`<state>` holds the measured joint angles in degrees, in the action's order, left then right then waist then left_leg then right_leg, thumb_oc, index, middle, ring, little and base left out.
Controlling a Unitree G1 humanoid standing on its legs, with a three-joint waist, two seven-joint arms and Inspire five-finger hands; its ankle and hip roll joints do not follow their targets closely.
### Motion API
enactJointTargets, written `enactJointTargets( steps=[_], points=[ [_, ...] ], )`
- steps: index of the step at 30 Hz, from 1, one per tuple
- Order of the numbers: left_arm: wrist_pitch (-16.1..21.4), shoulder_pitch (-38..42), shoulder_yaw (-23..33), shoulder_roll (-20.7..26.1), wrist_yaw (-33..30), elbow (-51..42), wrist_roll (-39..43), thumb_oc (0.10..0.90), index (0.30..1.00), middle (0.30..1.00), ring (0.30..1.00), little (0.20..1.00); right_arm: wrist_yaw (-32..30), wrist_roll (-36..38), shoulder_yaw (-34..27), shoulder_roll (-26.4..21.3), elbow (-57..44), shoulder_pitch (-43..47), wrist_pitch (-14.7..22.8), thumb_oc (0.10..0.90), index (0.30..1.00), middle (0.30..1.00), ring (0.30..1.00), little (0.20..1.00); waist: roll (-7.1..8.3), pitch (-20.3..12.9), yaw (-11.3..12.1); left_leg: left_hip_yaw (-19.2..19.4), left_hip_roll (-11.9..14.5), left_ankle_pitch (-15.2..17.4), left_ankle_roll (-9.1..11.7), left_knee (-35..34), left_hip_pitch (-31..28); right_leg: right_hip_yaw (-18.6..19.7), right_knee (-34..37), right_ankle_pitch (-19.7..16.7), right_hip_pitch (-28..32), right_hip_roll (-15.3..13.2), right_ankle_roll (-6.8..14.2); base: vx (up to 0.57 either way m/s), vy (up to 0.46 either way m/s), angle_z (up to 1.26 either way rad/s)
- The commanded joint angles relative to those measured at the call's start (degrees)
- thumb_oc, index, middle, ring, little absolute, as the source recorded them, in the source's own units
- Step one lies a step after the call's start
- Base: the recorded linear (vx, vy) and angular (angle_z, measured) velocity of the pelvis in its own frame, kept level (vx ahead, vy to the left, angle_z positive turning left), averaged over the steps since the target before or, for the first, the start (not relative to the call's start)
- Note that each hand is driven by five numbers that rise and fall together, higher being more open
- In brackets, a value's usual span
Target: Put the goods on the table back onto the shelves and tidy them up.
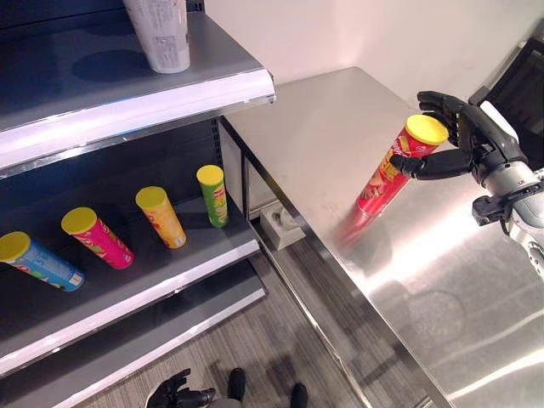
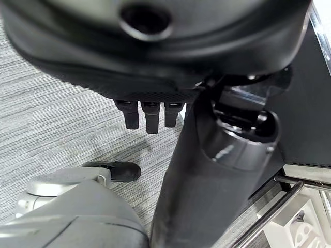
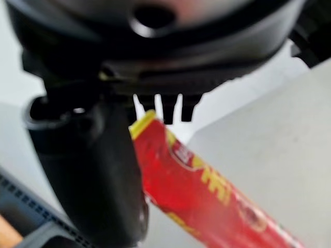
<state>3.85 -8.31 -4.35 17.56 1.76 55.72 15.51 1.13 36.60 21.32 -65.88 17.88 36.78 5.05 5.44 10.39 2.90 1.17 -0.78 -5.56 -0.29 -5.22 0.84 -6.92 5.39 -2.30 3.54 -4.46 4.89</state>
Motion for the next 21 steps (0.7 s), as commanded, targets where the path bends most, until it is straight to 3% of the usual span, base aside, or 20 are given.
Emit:
enactJointTargets(
  steps=[1,21],
  points=[
    [1.7,1.2,-3.3,3.5,-0.1,1.5,-0.9,0.8,0.9,0.9,0.9,0.9,-1.1,4.0,0.0,-1.3,1.3,10.7,3.1,0.8,0.9,0.9,0.9,0.9,2.1,-3.3,2.1,0.3,3.2,5.6,4.6,0.2,-1.4,-3.6,-0.4,0.7,1.6,-4.9,5.7,0.01,-0.001,0.04],
    [1.6,2.1,-4.3,3.8,0.2,1.8,-1.4,0.8,0.9,0.9,0.9,0.9,1.3,4.7,6.5,-5.8,3.2,14.7,1.2,0.8,0.9,0.9,0.9,0.9,2.64,-3.2,1.5,0.0,3.5,5.6,5.0,0.2,-1.4,-4.0,-0.4,0.8,1.6,-4.8,5.7,0.0,0.0,0.0]
  ],
)
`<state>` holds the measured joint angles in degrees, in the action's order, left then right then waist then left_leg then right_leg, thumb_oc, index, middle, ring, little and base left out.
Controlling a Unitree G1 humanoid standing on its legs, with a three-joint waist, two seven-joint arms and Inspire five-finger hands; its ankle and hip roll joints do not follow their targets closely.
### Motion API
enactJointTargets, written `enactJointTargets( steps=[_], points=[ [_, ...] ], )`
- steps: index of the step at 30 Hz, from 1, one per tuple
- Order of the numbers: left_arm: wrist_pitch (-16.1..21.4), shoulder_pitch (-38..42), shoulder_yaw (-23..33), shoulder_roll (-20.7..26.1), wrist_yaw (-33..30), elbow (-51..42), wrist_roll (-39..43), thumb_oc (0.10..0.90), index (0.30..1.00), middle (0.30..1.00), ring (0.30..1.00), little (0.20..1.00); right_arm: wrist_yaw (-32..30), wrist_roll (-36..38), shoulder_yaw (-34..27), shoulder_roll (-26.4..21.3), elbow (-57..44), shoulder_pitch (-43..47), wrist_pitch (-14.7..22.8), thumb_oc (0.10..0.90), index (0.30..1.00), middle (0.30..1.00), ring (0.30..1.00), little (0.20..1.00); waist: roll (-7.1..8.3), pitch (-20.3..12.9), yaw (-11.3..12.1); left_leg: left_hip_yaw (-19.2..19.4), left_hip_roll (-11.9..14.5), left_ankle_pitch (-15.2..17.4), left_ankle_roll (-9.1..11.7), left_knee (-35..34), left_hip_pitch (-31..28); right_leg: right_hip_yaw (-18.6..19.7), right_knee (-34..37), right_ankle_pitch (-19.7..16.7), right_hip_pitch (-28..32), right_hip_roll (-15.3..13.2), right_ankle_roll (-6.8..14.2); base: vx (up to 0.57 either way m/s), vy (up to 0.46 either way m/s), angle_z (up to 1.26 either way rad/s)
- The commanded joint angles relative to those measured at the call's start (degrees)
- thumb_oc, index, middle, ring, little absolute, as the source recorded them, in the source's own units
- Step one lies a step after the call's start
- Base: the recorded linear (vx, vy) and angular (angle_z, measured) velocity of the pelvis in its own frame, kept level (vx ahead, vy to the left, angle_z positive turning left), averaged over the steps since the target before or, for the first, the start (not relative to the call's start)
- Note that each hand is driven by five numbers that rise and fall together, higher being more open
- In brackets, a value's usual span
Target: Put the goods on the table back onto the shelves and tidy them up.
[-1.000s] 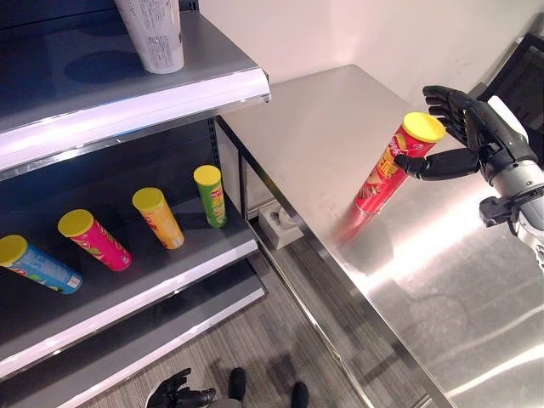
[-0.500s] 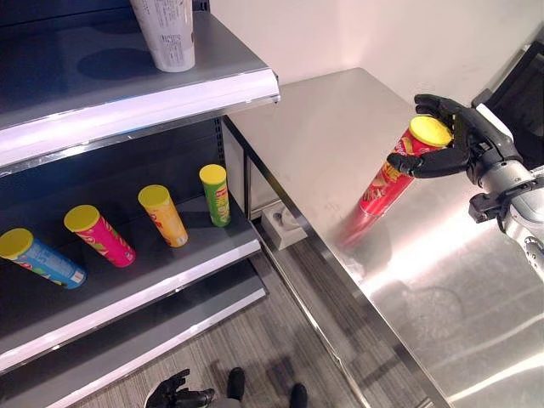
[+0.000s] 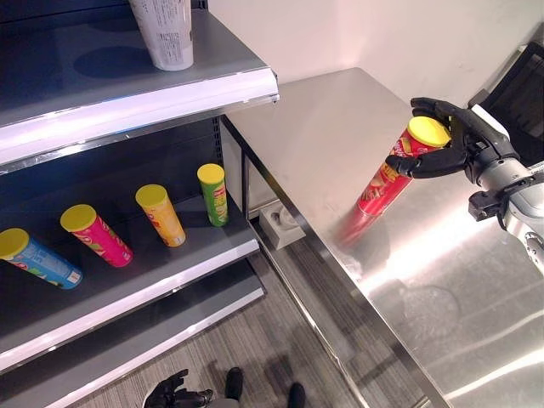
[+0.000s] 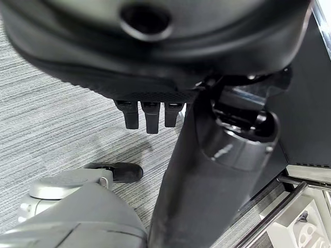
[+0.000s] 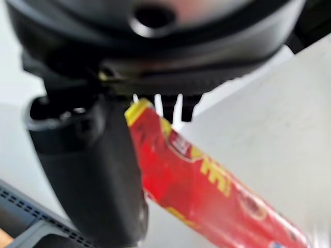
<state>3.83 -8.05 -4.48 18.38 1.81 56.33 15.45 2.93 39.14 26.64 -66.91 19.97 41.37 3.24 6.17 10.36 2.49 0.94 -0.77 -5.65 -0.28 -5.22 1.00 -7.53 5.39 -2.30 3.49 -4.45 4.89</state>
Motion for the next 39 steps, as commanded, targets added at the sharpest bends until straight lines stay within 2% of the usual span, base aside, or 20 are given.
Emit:
enactJointTargets(
  steps=[1,4,5,6,8,13,19,20,21,24,25,26,27,30,33,36,37,38,39],
  points=[
    [1.6,1.8,-4.1,3.0,0.1,1.1,-1.3,0.8,0.9,0.9,0.9,0.9,-0.5,2.2,1.3,-4.7,1.1,10.1,3.0,0.8,0.9,0.9,0.9,0.9,1.9,-3.2,1.9,0.3,3.5,5.6,5.0,0.2,-1.5,-3.4,-0.4,0.8,1.6,-4.9,5.7,0.0,0.0,0.0],
    [1.7,1.9,-4.4,2.9,0.2,1.1,-1.3,0.8,0.9,0.9,0.9,0.9,0.0,2.2,1.9,-4.8,1.2,10.1,2.8,0.8,0.9,0.9,0.9,0.9,1.95,-3.2,1.8,0.2,3.5,5.7,5.0,0.2,-1.6,-3.3,-0.4,0.8,1.7,-4.8,5.6,0.0,0.0,0.0],
    [1.7,2.1,-4.5,3.0,0.3,1.1,-1.5,0.8,0.9,0.9,0.9,0.9,0.6,2.2,3.2,-5.3,2.1,10.8,2.2,0.533,0.5,0.5,0.5,0.5,1.99,-3.1,1.8,0.2,3.5,5.6,5.1,0.2,-1.6,-3.4,-0.4,0.8,1.7,-4.8,5.6,0.0,0.0,0.0],
    [1.7,2.1,-4.5,3.0,0.3,1.1,-1.5,0.8,0.9,0.9,0.9,0.9,0.6,2.2,3.3,-5.3,2.1,10.9,2.2,0.402,0.302,0.302,0.302,0.302,1.97,-3.1,1.8,0.2,3.5,5.6,5.1,0.2,-1.6,-3.4,-0.4,0.8,1.7,-4.8,5.6,0.0,0.0,0.0],
    [1.7,2.2,-4.3,3.2,0.3,1.3,-1.5,0.8,0.9,0.9,0.9,0.9,1.9,2.8,6.5,-6.6,2.3,12.7,1.4,0.4,0.3,0.3,0.3,0.3,2.1,-3.1,1.7,0.2,3.7,5.6,5.2,0.2,-1.6,-3.3,-0.4,0.8,1.5,-4.7,5.6,0.0,0.0,0.0],
    [1.7,2.0,-4.3,3.3,0.6,1.2,-1.6,0.8,0.9,0.9,0.9,0.9,2.3,2.3,7.7,-7.8,2.4,13.2,1.1,0.4,0.3,0.3,0.3,0.3,2.13,-3.1,1.5,0.1,3.8,5.6,5.3,0.2,-1.8,-3.5,-0.4,0.8,1.7,-4.7,5.6,0.0,0.0,0.0],
    [1.7,2.1,-3.7,3.2,0.4,0.8,-1.2,0.8,0.9,0.9,0.9,0.9,1.5,1.4,3.6,-7.9,0.9,9.9,1.7,0.4,0.3,0.3,0.3,0.3,1.94,-3.3,1.2,0.2,3.9,5.7,5.3,0.2,-2.0,-3.5,-0.4,1.0,1.9,-4.6,5.5,0.0,0.0,0.0],
    [1.7,2.1,-3.3,3.1,0.3,0.8,-1.0,0.8,0.9,0.9,0.9,0.9,0.9,1.1,0.6,-7.6,-0.4,7.4,2.1,0.4,0.3,0.3,0.3,0.3,1.86,-3.4,1.1,0.2,3.9,5.7,5.3,0.2,-2.0,-3.5,-0.4,1.0,2.0,-4.5,5.5,0.0,0.0,0.0],
    [1.7,2.2,-3.4,3.2,0.3,0.8,-1.0,0.8,0.9,0.9,0.9,0.9,0.8,1.1,0.1,-7.6,-0.5,6.8,2.1,0.4,0.3,0.3,0.3,0.3,1.96,-3.4,1.2,0.2,3.9,5.7,5.3,0.2,-2.0,-3.5,-0.4,1.0,2.0,-4.5,5.5,-0.03,-0.024,0.03],
    [1.4,2.1,-2.1,2.9,-0.1,0.3,-0.7,0.8,0.9,0.9,0.9,0.9,-1.3,0.3,-9.4,-5.7,-4.4,-0.8,3.5,0.4,0.3,0.3,0.3,0.3,1.56,-3.5,0.9,0.0,4.0,5.7,5.3,0.2,-2.1,-3.6,-0.4,1.2,2.3,-4.4,5.4,-0.03,-0.035,0.04],
    [1.4,1.9,-1.3,3.0,-0.3,0.2,-0.6,0.8,0.9,0.9,0.9,0.9,-2.2,0.2,-15.0,-4.0,-7.9,-5.0,4.7,0.4,0.3,0.3,0.3,0.3,1.42,-3.7,0.9,-0.1,4.1,5.6,5.3,0.2,-2.1,-3.9,-0.4,1.5,2.5,-4.3,5.3,-0.03,-0.052,0.05],
    [1.4,2.0,-1.5,3.2,-0.3,0.2,-0.6,0.8,0.9,0.9,0.9,0.9,-2.2,0.1,-15.9,-4.0,-8.2,-6.0,4.7,0.4,0.3,0.3,0.3,0.3,1.58,-3.7,1.1,-0.1,4.1,5.6,5.3,0.2,-2.1,-3.9,-0.4,1.5,2.5,-4.3,5.3,-0.06,-0.104,0.11],
    [1.4,1.6,-0.5,2.8,-0.4,-0.4,-0.7,0.8,0.9,0.9,0.9,0.9,-3.9,0.1,-23.2,-0.6,-12.1,-10.3,6.9,0.4,0.3,0.3,0.3,0.3,1.1,-4.0,1.1,-0.4,4.3,5.6,5.4,0.2,-2.2,-4.2,-0.5,1.9,2.8,-4.1,5.0,-0.06,-0.09,0.15],
    [1.4,1.2,0.1,2.8,-0.5,-1.3,-0.7,0.8,0.9,0.9,0.9,0.9,-5.1,-0.1,-30.2,4.2,-18.6,-13.9,10.1,0.4,0.3,0.3,0.3,0.3,0.7,-4.3,1.9,-1.2,4.8,4.9,6.0,0.2,-1.8,-4.5,-0.6,2.8,3.1,-3.3,4.4,-0.09,-0.127,0.14],
    [1.5,1.4,0.1,3.0,-0.4,-2.0,-0.5,0.8,0.9,0.9,0.9,0.9,-5.4,0.7,-32.8,7.2,-22.3,-14.2,12.4,0.4,0.3,0.3,0.3,0.3,0.42,-4.0,2.5,-2.5,5.4,3.5,6.9,0.2,-0.8,-4.8,-0.5,3.9,3.4,-2.3,3.6,-0.13,-0.146,0.25],
    [1.6,1.4,0.2,3.4,-0.2,-2.3,-0.1,0.8,0.9,0.9,0.9,0.9,-4.9,1.9,-34.0,9.5,-25.8,-13.3,14.4,0.4,0.3,0.3,0.3,0.3,0.08,-3.1,3.8,-4.8,6.4,0.7,8.6,0.2,1.4,-5.5,-0.4,5.2,3.6,-0.4,2.4,-0.2,-0.198,0.38],
    [1.6,1.3,0.6,3.5,0.0,-2.2,0.0,0.8,0.9,0.9,0.9,0.9,-4.4,2.1,-34.2,9.9,-27.8,-12.9,14.9,0.4,0.3,0.3,0.3,0.3,-0.24,-2.4,4.7,-6.8,6.9,-1.0,9.4,0.2,3.1,-6.7,-0.4,5.7,3.4,0.5,1.7,-0.19,-0.173,0.47],
    [1.6,1.3,0.6,3.5,0.0,-2.2,0.0,0.8,0.9,0.9,0.9,0.9,-4.4,2.1,-34.2,9.9,-27.8,-12.9,14.9,0.4,0.3,0.3,0.3,0.3,-0.24,-2.4,4.7,-6.9,6.9,-1.0,9.4,0.2,3.2,-6.8,-0.4,5.7,3.4,0.6,1.7,-0.33,-0.257,1.03],
    [1.9,1.2,1.2,3.4,0.0,-2.4,0.5,0.8,0.9,0.9,0.9,0.9,-3.8,2.6,-34.9,9.8,-30.2,-12.7,15.8,0.4,0.3,0.3,0.3,0.3,-0.85,-0.3,5.9,-8.1,7.6,-3.6,10.7,0.5,6.5,-9.2,-0.4,6.4,3.4,1.5,1.2,-0.23,-0.141,0.97]
  ],
)
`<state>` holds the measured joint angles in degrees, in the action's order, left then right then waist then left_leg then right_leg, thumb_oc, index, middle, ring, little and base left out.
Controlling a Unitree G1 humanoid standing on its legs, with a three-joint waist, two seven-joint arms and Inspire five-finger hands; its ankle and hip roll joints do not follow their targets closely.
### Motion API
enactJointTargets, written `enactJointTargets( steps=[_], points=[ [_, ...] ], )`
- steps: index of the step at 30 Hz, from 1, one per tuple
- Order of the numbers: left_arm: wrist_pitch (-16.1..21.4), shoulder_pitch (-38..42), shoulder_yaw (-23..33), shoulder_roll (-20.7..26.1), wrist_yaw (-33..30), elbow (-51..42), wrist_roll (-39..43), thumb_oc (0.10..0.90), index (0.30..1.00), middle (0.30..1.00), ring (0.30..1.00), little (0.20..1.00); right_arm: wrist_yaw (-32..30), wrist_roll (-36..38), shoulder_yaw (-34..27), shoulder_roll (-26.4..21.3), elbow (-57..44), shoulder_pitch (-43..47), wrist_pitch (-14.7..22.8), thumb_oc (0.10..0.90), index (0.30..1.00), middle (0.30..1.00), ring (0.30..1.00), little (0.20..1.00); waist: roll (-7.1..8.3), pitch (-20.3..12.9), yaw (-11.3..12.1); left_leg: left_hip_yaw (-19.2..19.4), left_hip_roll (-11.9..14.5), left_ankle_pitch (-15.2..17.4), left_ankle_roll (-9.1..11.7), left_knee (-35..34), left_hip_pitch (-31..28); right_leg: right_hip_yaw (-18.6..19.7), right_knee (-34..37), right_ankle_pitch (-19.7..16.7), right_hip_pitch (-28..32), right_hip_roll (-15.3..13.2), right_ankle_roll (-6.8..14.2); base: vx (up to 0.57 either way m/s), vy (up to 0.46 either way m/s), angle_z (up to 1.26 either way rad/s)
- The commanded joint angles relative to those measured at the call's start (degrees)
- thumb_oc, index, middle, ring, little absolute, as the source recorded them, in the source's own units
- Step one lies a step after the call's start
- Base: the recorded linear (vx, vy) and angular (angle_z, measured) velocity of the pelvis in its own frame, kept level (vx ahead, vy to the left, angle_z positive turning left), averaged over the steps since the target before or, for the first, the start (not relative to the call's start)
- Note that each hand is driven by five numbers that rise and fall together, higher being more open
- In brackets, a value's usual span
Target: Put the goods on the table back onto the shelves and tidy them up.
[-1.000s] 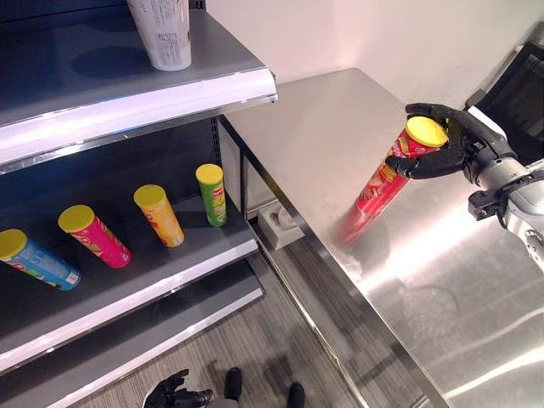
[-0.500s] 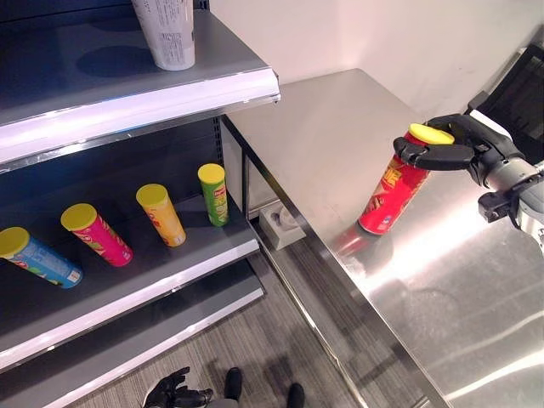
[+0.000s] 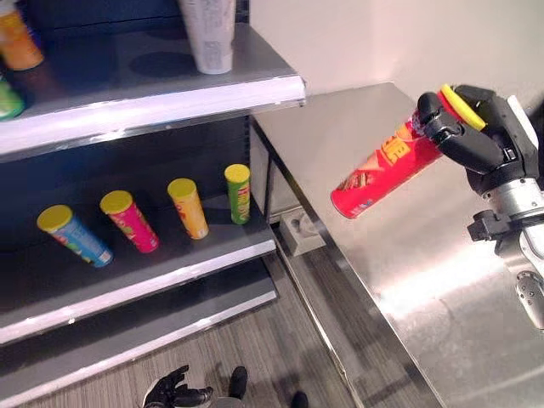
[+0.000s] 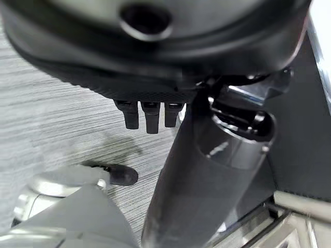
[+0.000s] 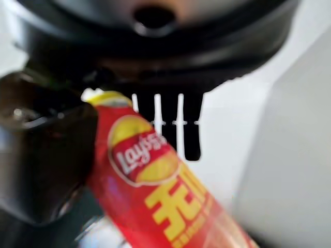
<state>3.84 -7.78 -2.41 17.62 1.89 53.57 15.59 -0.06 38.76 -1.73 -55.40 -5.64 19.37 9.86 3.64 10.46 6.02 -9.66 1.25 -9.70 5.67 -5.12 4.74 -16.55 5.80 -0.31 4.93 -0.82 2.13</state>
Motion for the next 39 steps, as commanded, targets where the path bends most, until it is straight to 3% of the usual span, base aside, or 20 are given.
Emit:
enactJointTargets(
  steps=[1,2,9,13,15,16,20,21,25,26,27,28,29,30,31,34,36,37,38,39],
  points=[
    [1.9,1.0,-0.9,4.2,-0.1,0.3,0.3,0.8,0.9,0.9,0.9,0.9,-0.8,2.9,-6.6,-1.7,-4.6,9.2,9.1,0.4,0.3,0.3,0.3,0.3,1.6,-0.5,2.2,2.2,5.5,0.1,4.6,0.2,3.0,-0.4,-0.8,4.2,1.7,-2.2,4.0,-0.52,-0.147,1.27],
    [2.0,1.1,-0.4,3.6,0.1,0.3,0.3,0.8,0.9,0.9,0.9,0.9,-0.6,2.0,-6.4,-2.0,-6.4,8.6,9.4,0.4,0.3,0.3,0.3,0.3,1.95,0.9,1.5,11.8,7.8,1.4,2.9,4.4,4.2,-3.7,-0.8,3.0,0.6,-3.8,4.1,-0.32,0.009,0.97],
    [2.3,0.1,1.2,2.6,0.3,1.2,-1.2,0.8,0.9,0.9,0.9,0.9,1.0,1.9,-7.2,0.1,-8.5,6.6,9.3,0.4,0.3,0.3,0.3,0.3,2.02,1.0,-0.4,12.0,10.7,10.4,2.6,14.5,-1.9,-6.3,-0.8,-0.3,-1.3,-7.4,4.4,-0.18,0.06,0.53],
    [2.9,0.1,1.4,2.8,0.4,-0.3,-1.5,0.8,0.9,0.9,0.9,0.9,2.2,2.1,-7.4,0.1,-9.1,5.1,8.6,0.4,0.3,0.3,0.3,0.3,0.26,-0.2,-3.1,13.5,14.8,9.6,4.4,13.8,-9.4,-8.1,-1.3,-3.1,-4.0,-9.9,6.2,-0.13,0.275,0.25],
    [2.9,0.0,1.3,2.8,0.6,-0.8,-1.5,0.8,0.9,0.9,0.9,0.9,2.6,2.2,-7.3,0.4,-9.4,4.7,8.2,0.4,0.3,0.3,0.3,0.3,-0.53,-0.9,-3.3,13.6,15.0,10.5,4.9,11.8,-11.3,-7.8,-1.3,-3.4,-4.6,-10.0,6.7,-0.12,0.327,0.41],
    [2.7,0.2,0.8,2.7,0.9,-2.5,-1.6,0.8,0.9,0.9,0.9,0.9,2.6,1.7,-8.3,0.5,-10.2,3.6,7.8,0.4,0.3,0.3,0.3,0.3,-1.38,-1.3,-4.1,14.8,14.4,12.9,4.7,7.9,-12.4,-8.3,-1.5,-5.6,-6.0,-11.7,7.7,-0.19,0.463,0.45],
    [3.1,1.2,-0.3,3.0,1.3,-3.3,-2.7,0.8,0.9,0.9,0.9,0.9,2.5,0.2,-9.2,2.7,-10.7,2.1,7.6,0.4,0.3,0.3,0.3,0.3,-2.18,-1.6,-4.4,17.7,11.7,13.6,4.2,0.9,-14.2,-8.7,-1.7,-9.7,-8.5,-15.3,10.3,-0.19,0.392,0.34],
    [3.5,2.0,-0.5,3.6,1.2,-3.6,-3.6,0.8,0.9,0.9,0.9,0.9,1.8,-2.5,-9.4,4.1,-11.0,1.0,6.9,0.4,0.3,0.3,0.3,0.3,-2.11,-1.3,-4.6,17.1,8.9,15.1,3.2,0.1,-13.5,-8.4,-1.5,-13.1,-10.4,-18.0,12.0,-0.27,0.531,0.06],
    [4.0,2.8,0.1,5.8,0.9,-3.7,-5.9,0.8,0.9,0.9,0.9,0.9,2.2,-6.5,-7.0,7.4,-12.8,0.6,6.0,0.4,0.3,0.3,0.3,0.3,-1.42,-0.1,-4.8,16.9,4.6,15.1,0.6,0.1,-11.2,-4.2,-1.3,-16.6,-13.3,-20.7,12.9,-0.23,0.373,0.15],
    [4.0,2.9,0.7,6.3,0.8,-3.5,-6.0,0.8,0.9,0.9,0.9,0.9,2.2,-7.5,-6.5,8.0,-13.3,0.4,5.8,0.4,0.3,0.3,0.3,0.3,-1.66,0.5,-4.8,16.8,4.2,14.9,0.1,0.1,-10.9,-2.4,-2.1,-15.4,-13.3,-19.9,12.8,-0.32,0.412,-0.17],
    [3.3,2.6,2.6,6.8,0.0,-2.0,-5.6,0.8,0.9,0.9,0.9,0.9,2.6,-13.9,-3.3,7.9,-15.2,-0.3,5.0,0.4,0.3,0.3,0.3,0.3,-2.28,1.2,-3.4,16.2,2.3,12.5,-2.7,0.1,-8.1,2.2,-13.8,-4.0,-11.5,-13.4,8.9,-0.39,0.502,-0.1],
    [3.1,2.4,3.2,6.5,-0.2,-1.7,-5.4,0.8,0.9,0.9,0.9,0.9,2.8,-18.1,-2.0,7.0,-16.3,-0.5,4.7,0.4,0.3,0.3,0.3,0.3,-2.58,1.1,-2.9,15.9,2.0,11.3,-3.3,0.1,-6.7,1.7,-19.2,0.8,-11.9,-9.5,7.5,-0.33,0.412,-0.13],
    [3.1,2.4,3.2,6.5,-0.2,-1.7,-5.4,0.8,0.9,0.9,0.9,0.9,2.8,-18.1,-2.0,7.0,-16.3,-0.5,4.7,0.4,0.3,0.3,0.3,0.3,-2.57,1.0,-2.9,15.9,2.0,11.3,-3.3,0.1,-6.7,1.7,-19.2,0.8,-12.0,-9.5,7.5,-0.13,0.114,0.09],
    [2.9,2.0,2.7,5.5,-0.2,-1.5,-5.2,0.8,0.9,0.9,0.9,0.9,2.9,-22.5,0.4,6.8,-17.2,-0.2,4.3,0.4,0.3,0.3,0.3,0.3,-1.55,1.3,-2.1,14.4,-0.1,10.7,-3.5,0.1,-5.5,3.2,-15.9,3.6,-10.3,-4.3,4.9,-0.05,-0.025,0.12],
    [3.0,1.4,2.2,4.0,-0.3,-1.4,-5.1,0.8,0.9,0.9,0.9,0.9,2.0,-24.7,3.2,7.5,-16.7,1.2,4.5,0.4,0.3,0.3,0.3,0.3,-0.94,1.2,-1.7,13.0,-1.2,10.6,-3.3,0.1,-4.7,3.4,-10.2,2.4,-8.0,-3.4,4.7,-0.05,-0.031,0.48],
    [3.1,1.0,2.2,2.8,-1.0,-2.4,-3.4,0.8,0.9,0.9,0.9,0.9,0.7,-26.3,5.1,7.7,-16.4,2.3,5.1,0.4,0.3,0.3,0.3,0.3,-1.09,2.0,-1.3,13.1,-1.3,10.2,-3.3,1.0,-4.0,4.1,-7.6,1.5,-7.3,-3.1,4.6,-0.02,-0.024,0.3],
    [3.0,1.2,0.5,1.5,-1.0,-4.6,-2.0,0.8,0.9,0.9,0.9,0.9,-0.5,-29.4,4.7,7.3,-16.0,1.7,4.5,0.4,0.3,0.3,0.3,0.3,-1.28,4.0,-1.3,14.0,-0.4,11.3,-2.2,8.6,1.1,1.9,-6.5,1.7,-6.5,-5.0,4.3,-0.09,0.096,0.32],
    [2.8,1.3,0.1,0.9,-1.3,-4.6,-1.4,0.8,0.9,0.9,0.9,0.9,-2.0,-32.5,5.8,6.8,-14.8,2.6,3.8,0.4,0.3,0.3,0.3,0.3,-1.44,4.2,-1.6,14.5,2.5,10.8,-1.0,9.8,2.9,1.2,-6.0,1.6,-6.1,-6.4,4.7,-0.02,0.169,0.94],
    [2.8,1.3,0.1,0.8,-1.3,-4.6,-1.4,0.8,0.9,0.9,0.9,0.9,-2.0,-32.5,5.9,6.8,-14.8,2.7,3.8,0.4,0.3,0.3,0.3,0.3,-1.47,4.2,-1.7,14.5,2.6,10.8,-1.0,9.8,2.9,1.2,-6.0,1.6,-6.1,-6.3,4.7,0.04,0.263,1.01],
    [2.7,1.1,0.0,0.8,-1.7,-4.3,-2.1,0.8,0.9,0.9,0.9,0.9,-2.4,-33.6,6.4,7.4,-14.7,2.7,3.6,0.4,0.3,0.3,0.3,0.3,-1.04,3.8,-1.6,14.1,6.1,9.2,-0.2,8.4,3.3,1.1,-5.5,1.4,-5.9,-8.0,5.3,0.04,0.12,0.38]
  ],
)
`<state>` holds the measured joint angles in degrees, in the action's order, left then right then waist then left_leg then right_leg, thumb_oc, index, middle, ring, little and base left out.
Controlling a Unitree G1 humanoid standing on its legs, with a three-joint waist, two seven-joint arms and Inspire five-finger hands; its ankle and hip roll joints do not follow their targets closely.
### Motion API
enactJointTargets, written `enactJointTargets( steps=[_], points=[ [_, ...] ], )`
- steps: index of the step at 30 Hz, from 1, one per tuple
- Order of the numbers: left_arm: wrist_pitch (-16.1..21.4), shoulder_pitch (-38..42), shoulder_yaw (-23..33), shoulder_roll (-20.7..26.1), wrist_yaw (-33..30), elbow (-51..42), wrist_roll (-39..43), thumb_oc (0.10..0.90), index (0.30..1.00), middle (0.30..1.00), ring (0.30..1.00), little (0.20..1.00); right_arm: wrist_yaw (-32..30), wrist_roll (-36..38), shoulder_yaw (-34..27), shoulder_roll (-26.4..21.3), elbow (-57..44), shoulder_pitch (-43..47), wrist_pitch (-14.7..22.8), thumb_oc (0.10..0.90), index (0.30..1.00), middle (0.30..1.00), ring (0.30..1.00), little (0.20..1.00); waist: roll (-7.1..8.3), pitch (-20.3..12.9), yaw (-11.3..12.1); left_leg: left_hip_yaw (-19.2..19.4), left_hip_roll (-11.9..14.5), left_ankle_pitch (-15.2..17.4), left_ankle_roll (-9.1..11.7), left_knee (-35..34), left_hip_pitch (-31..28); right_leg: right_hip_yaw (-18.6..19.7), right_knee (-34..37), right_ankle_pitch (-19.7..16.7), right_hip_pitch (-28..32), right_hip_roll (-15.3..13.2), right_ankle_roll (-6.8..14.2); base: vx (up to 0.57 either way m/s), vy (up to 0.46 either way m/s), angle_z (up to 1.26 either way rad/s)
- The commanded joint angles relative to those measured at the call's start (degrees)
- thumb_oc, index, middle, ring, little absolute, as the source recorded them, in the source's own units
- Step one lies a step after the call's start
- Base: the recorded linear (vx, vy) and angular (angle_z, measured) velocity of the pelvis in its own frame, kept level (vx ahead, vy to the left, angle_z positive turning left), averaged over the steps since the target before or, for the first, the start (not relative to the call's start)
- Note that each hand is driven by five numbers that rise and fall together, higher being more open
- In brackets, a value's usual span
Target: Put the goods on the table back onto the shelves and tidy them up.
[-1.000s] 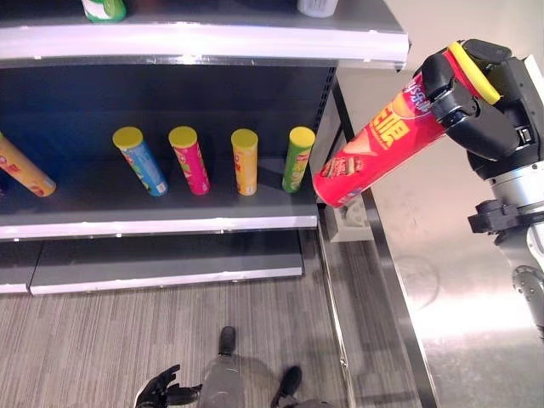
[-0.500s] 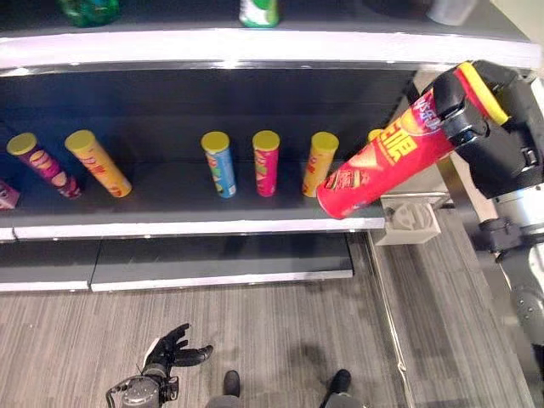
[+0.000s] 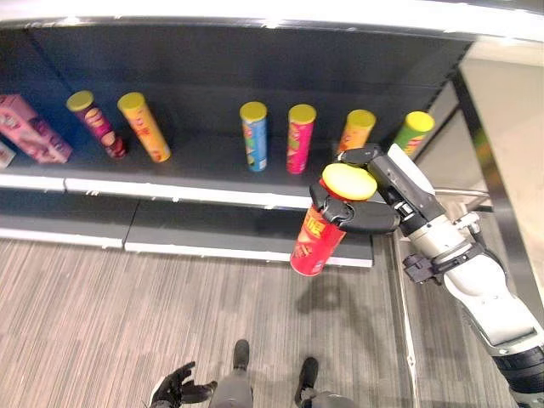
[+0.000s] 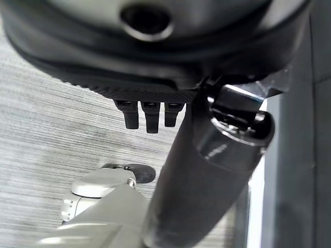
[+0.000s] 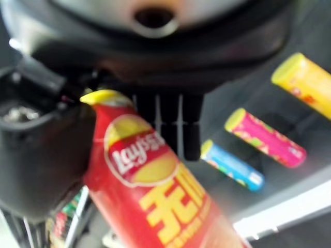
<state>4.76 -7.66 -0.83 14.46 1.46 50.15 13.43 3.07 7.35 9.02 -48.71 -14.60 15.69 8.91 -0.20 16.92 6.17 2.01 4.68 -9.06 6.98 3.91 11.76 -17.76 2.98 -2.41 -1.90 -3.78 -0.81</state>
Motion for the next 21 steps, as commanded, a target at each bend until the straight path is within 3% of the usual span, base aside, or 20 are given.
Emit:
enactJointTargets(
  steps=[1,3,4,6,7,9,10,11,13,14,16,17,18,19,21],
  points=[
    [1.8,0.9,-1.5,4.0,-1.3,-0.9,0.1,0.8,0.9,0.9,0.9,0.9,-5.6,-2.2,-4.3,0.8,-5.8,6.3,4.5,0.4,0.3,0.3,0.3,0.3,2.81,-2.7,-1.8,2.4,2.7,8.4,-1.4,-0.9,-3.8,2.3,-2.7,3.5,0.9,-4.9,8.2,0.07,0.201,0.13],
    [1.8,1.1,-1.6,4.9,-2.2,-0.3,-0.3,0.8,0.9,0.9,0.9,0.9,-6.9,-3.0,-3.7,1.6,-5.2,6.3,4.9,0.4,0.3,0.3,0.3,0.3,2.97,-3.2,-1.6,0.1,9.0,4.3,0.3,-4.1,-3.5,2.7,-2.8,4.3,0.8,-7.0,9.5,0.12,0.249,0.1],
    [1.8,1.1,-1.6,4.9,-2.2,-0.3,-0.2,0.8,0.9,0.9,0.9,0.9,-6.9,-3.0,-3.7,1.6,-5.2,6.3,4.9,0.4,0.3,0.3,0.3,0.3,2.9,-3.2,-1.6,0.0,9.1,4.2,0.4,-4.4,-3.6,2.7,-2.9,4.4,0.8,-6.9,9.4,0.17,0.281,-0.03],
    [1.6,1.1,-1.9,4.9,-2.8,0.5,-0.9,0.8,0.9,0.9,0.9,0.9,-8.1,-3.8,-4.6,1.8,-4.7,5.4,4.8,0.4,0.3,0.3,0.3,0.3,1.9,-4.0,-1.9,-0.6,11.9,1.9,2.0,-7.6,-3.2,2.7,-3.3,5.3,1.9,-8.5,10.5,0.3,0.533,-0.09],
    [1.4,1.2,-2.6,5.0,-2.6,0.5,-2.8,0.8,0.9,0.9,0.9,0.9,-8.4,-6.7,-7.6,3.3,-6.4,2.0,3.4,0.4,0.3,0.3,0.3,0.3,-0.7,-6.6,-2.7,0.7,9.6,3.5,3.5,-8.9,-4.8,2.0,-3.1,3.2,3.9,-12.0,12.3,0.44,0.833,-0.16],
    [1.7,1.5,-3.2,5.6,-2.6,0.2,-3.9,0.8,0.9,0.9,0.9,0.9,-8.7,-7.4,-8.6,4.4,-7.2,1.0,3.2,0.4,0.3,0.3,0.3,0.3,-0.61,-6.6,-2.7,1.0,7.6,4.1,2.7,-8.9,-5.5,2.2,-3.4,2.3,4.1,-14.1,12.9,0.26,0.559,0.12],
    [1.7,1.9,-3.8,6.6,-2.7,-0.2,-5.5,0.8,0.9,0.9,0.9,0.9,-9.6,-8.7,-8.3,6.4,-7.8,1.7,3.4,0.4,0.3,0.3,0.3,0.3,-1.05,-6.3,-2.6,1.8,4.6,5.7,1.0,-8.6,-6.5,2.5,-4.9,0.2,3.5,-17.0,13.4,0.08,0.3,0.51],
    [1.7,1.9,-3.7,6.6,-2.7,-0.2,-5.5,0.8,0.9,0.9,0.9,0.9,-9.6,-8.7,-8.3,6.5,-7.8,1.7,3.3,0.4,0.3,0.3,0.3,0.3,-0.8,-6.2,-2.6,2.0,4.3,5.8,0.9,-8.6,-6.6,2.7,-5.0,0.2,3.4,-17.3,13.6,0.11,0.446,0.42],
    [1.5,2.0,-2.6,7.4,-3.5,0.3,-5.2,0.8,0.9,0.9,0.9,0.9,-11.5,-11.2,-6.4,9.5,-6.8,3.6,2.8,0.4,0.3,0.3,0.3,0.3,-1.09,-5.8,-2.1,4.5,1.1,8.0,-1.4,-8.9,-8.7,1.1,-7.5,-3.5,1.3,-20.7,13.1,0.06,0.387,0.13],
    [1.5,2.0,-2.5,7.4,-3.5,0.3,-5.1,0.8,0.9,0.9,0.9,0.9,-11.5,-11.2,-6.3,9.6,-6.8,3.7,2.8,0.4,0.3,0.3,0.3,0.3,-0.9,-5.8,-2.0,4.7,1.0,8.0,-1.5,-8.9,-8.7,1.4,-7.7,-3.5,1.1,-20.9,13.2,0.06,0.391,-0.25],
    [1.3,2.1,-1.3,8.2,-3.8,1.0,-5.0,0.8,0.9,0.9,0.9,0.9,-11.4,-12.3,-5.2,10.4,-6.5,3.3,2.6,0.4,0.3,0.3,0.3,0.3,-1.33,-4.8,-2.5,5.9,0.2,8.8,-2.6,-8.9,-9.6,2.3,-11.2,-1.9,-0.9,-17.8,11.8,0.04,0.235,-0.37],
    [1.3,2.1,-1.3,8.2,-3.8,1.0,-5.0,0.8,0.9,0.9,0.9,0.9,-11.4,-12.3,-5.2,10.4,-6.5,3.4,2.6,0.4,0.3,0.3,0.3,0.3,-1.35,-4.9,-2.5,6.0,0.2,8.6,-2.7,-8.9,-9.4,2.4,-11.1,-2.2,-1.2,-17.7,11.8,0.01,0.133,-0.13],
    [1.3,2.2,-1.1,8.2,-4.0,1.3,-4.8,0.8,0.9,0.9,0.9,0.9,-11.5,-12.6,-4.6,10.4,-6.5,3.8,2.8,0.4,0.3,0.3,0.3,0.3,-1.42,-4.4,-2.5,6.4,-0.2,8.7,-3.0,-8.9,-9.5,2.4,-10.8,-1.6,-1.6,-16.1,11.6,0.01,0.123,-0.01],
    [1.4,2.7,-1.0,7.8,-4.3,1.4,-4.2,0.8,0.9,0.9,0.9,0.9,-11.6,-12.8,-2.7,10.6,-6.3,5.3,2.8,0.4,0.3,0.3,0.3,0.3,-1.35,-3.4,-2.8,6.7,-1.0,8.9,-3.3,-8.9,-9.6,1.7,-7.7,-0.9,-3.7,-12.7,11.1,0.04,0.119,-0.06],
    [1.5,3.2,-1.1,7.6,-4.3,1.8,-4.3,0.8,0.9,0.9,0.9,0.9,-11.6,-13.1,-1.8,10.3,-5.9,6.3,3.0,0.4,0.3,0.3,0.3,0.3,-1.41,-2.7,-3.2,6.5,-0.9,9.1,-3.3,-8.9,-9.8,3.8,-5.7,-1.1,-4.6,-11.4,11.2,0.04,0.025,-0.16]
  ],
)
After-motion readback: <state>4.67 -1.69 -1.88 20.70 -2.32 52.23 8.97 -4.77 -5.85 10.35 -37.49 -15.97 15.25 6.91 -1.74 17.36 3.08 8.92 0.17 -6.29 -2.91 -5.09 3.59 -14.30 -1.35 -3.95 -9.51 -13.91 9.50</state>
